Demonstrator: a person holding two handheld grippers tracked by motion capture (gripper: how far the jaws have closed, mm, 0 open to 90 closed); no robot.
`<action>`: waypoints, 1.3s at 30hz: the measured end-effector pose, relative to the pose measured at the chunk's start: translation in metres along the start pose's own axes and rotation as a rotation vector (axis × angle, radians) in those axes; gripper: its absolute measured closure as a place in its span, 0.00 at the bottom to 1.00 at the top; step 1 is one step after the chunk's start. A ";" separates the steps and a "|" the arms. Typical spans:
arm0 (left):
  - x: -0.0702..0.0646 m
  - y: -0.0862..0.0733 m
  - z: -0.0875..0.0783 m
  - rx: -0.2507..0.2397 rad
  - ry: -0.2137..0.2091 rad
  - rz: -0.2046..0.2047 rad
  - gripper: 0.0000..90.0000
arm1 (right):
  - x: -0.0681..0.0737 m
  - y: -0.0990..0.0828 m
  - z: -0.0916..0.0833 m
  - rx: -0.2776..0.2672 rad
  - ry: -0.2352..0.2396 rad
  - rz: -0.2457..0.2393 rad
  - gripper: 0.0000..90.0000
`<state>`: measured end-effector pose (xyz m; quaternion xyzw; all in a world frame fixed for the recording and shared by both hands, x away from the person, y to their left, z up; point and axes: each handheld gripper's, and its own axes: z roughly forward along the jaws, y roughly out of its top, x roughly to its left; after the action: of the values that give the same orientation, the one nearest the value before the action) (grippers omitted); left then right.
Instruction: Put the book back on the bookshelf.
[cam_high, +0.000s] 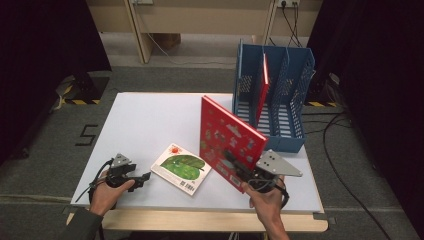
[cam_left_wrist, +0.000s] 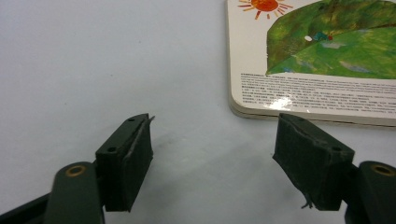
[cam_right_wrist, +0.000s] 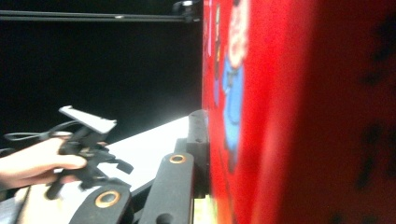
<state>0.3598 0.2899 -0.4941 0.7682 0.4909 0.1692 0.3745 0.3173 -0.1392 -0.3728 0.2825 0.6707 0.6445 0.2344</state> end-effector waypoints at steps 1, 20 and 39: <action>0.000 0.000 0.000 -0.003 0.004 -0.002 0.29 | -0.004 0.002 -0.004 0.000 -0.022 -0.001 0.89; 0.016 -0.003 0.003 0.034 0.115 0.010 0.17 | -0.061 0.020 -0.058 -0.022 -0.319 0.023 0.89; 0.016 -0.005 0.004 0.017 0.116 0.008 0.16 | -0.119 0.050 -0.036 -0.067 -0.546 0.035 0.89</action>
<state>0.3659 0.3035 -0.5020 0.7623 0.5101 0.2106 0.3380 0.3837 -0.2467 -0.3265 0.4495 0.5561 0.5701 0.4045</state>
